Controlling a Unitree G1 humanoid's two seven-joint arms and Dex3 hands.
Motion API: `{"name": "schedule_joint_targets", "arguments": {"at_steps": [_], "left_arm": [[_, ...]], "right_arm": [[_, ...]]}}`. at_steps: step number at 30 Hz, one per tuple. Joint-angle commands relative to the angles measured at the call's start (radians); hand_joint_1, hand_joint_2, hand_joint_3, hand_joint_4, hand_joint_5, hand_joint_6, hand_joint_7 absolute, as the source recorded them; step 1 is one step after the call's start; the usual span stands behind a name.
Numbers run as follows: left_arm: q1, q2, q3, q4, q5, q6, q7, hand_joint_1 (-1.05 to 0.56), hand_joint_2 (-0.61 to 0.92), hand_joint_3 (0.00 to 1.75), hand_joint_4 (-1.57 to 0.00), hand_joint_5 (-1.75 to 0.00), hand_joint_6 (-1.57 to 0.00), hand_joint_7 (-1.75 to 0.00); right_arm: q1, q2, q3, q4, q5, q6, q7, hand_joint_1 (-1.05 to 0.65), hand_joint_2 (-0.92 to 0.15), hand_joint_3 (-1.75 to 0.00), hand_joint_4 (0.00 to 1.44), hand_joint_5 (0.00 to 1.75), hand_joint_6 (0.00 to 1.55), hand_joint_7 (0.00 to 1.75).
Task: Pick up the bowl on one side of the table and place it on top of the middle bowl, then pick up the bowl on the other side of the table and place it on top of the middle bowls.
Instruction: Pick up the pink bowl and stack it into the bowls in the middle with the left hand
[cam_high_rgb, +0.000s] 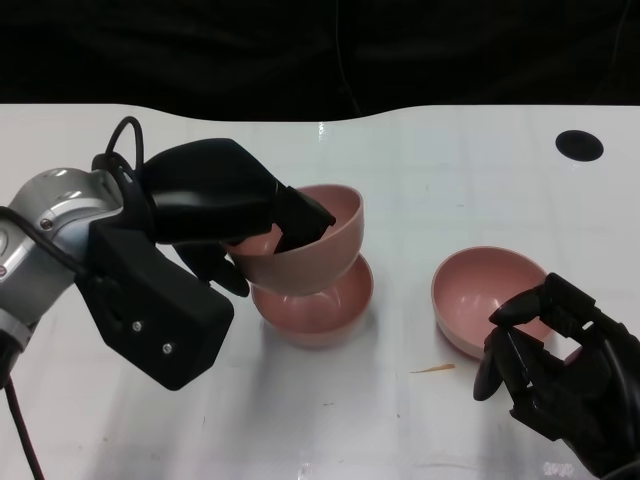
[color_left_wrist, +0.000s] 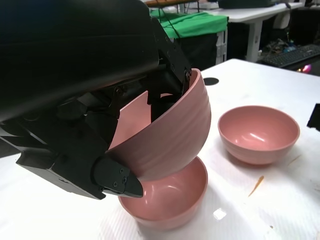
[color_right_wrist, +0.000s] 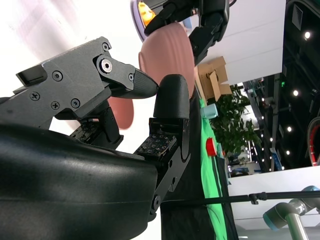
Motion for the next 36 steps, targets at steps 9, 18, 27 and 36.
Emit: {"name": "schedule_joint_targets", "arguments": {"at_steps": [9,18,27,36], "left_arm": [[-0.034,-0.018,-0.04,0.105,0.104,-0.043,0.076,-0.06,0.9,0.07,-0.75,-1.75,-0.57,-1.75],[-0.065,-0.035,-0.07,0.164,0.142,-0.046,0.088,-0.12,0.92,0.15,-0.76,-1.75,-0.59,-1.75],[-0.096,-0.056,-0.09,0.201,0.16,-0.057,0.092,-0.14,0.92,0.23,-0.79,-1.75,-0.63,-1.75],[-0.127,-0.066,-0.118,0.22,0.19,-0.046,0.09,-0.11,0.87,0.21,-0.79,-1.75,-0.62,-1.74]], "right_arm": [[0.013,0.003,0.012,-0.017,0.002,-0.006,-0.007,-0.2,-0.66,-0.77,0.89,1.61,0.8,1.31],[0.012,0.012,0.018,-0.008,-0.004,-0.015,-0.01,-0.18,-0.66,-0.78,0.86,1.66,0.78,1.32],[0.012,0.014,0.022,0.003,-0.013,-0.023,-0.014,-0.18,-0.66,-0.79,0.85,1.66,0.79,1.31],[0.011,0.02,0.028,0.012,-0.022,-0.029,-0.019,-0.18,-0.65,-0.79,0.85,1.67,0.79,1.31]]}}
